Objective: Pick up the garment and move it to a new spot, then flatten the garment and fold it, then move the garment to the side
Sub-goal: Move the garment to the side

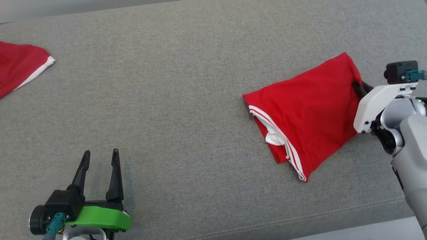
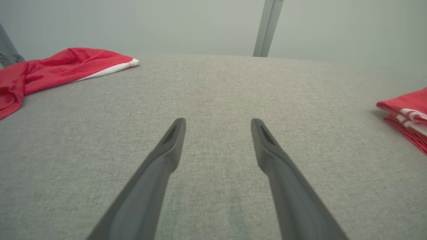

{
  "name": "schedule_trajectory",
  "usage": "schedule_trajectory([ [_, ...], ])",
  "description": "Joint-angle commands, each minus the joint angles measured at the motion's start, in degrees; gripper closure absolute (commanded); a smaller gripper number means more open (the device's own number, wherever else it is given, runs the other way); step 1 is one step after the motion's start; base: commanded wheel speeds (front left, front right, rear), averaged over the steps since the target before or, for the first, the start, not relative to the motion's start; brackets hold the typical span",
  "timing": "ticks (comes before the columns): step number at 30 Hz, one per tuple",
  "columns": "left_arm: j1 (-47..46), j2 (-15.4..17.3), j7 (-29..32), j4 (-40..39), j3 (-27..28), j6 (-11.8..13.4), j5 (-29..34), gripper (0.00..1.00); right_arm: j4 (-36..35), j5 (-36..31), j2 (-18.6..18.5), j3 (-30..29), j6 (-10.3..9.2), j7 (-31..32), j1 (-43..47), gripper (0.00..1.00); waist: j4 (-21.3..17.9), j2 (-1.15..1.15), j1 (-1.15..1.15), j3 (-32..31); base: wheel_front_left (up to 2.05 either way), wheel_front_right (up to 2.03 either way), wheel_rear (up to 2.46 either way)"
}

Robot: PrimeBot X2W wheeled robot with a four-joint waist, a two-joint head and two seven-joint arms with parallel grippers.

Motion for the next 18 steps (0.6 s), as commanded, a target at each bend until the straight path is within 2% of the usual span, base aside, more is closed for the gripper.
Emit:
schedule_trajectory([
  [1, -1.4, 0.5, 0.0, -0.7, 0.1, -0.2, 0.3, 0.00, 0.7, -0.6, -0.3, -0.6, -0.10, -0.9, -1.7, 1.00, -4.0, 0.61, 0.00, 3.8, 0.00, 0.00, 0.00],
  [5, -3.0, 1.1, 0.0, -2.6, -0.4, -0.2, 0.7, 0.00, 2.6, -1.8, -1.3, -2.9, -0.10, -2.6, -5.5, 1.00, -6.7, 0.61, 0.00, 7.0, 0.00, 0.00, 0.00],
  [11, -5.5, 3.7, 0.0, -6.4, -1.8, -0.2, 2.3, 0.00, 7.1, -5.8, -1.6, -9.2, -0.10, -7.2, -11.5, 1.00, -11.7, 0.61, 0.00, 13.0, 0.00, 0.00, 0.00],
  [15, -6.1, 5.7, 0.0, -7.2, -2.5, -0.2, 3.0, 0.00, 10.6, -9.2, -1.8, -13.5, -0.10, -10.4, -14.3, 1.00, -13.1, 0.61, 0.00, 15.2, 0.00, 0.00, 0.00],
  [18, -6.4, 6.9, 0.0, -7.5, -2.3, -0.2, 3.2, 0.00, 14.0, -12.9, -2.0, -17.9, -0.10, -13.4, -17.4, 1.00, -12.7, 0.61, 0.00, 16.7, 0.00, 0.00, 0.00],
])
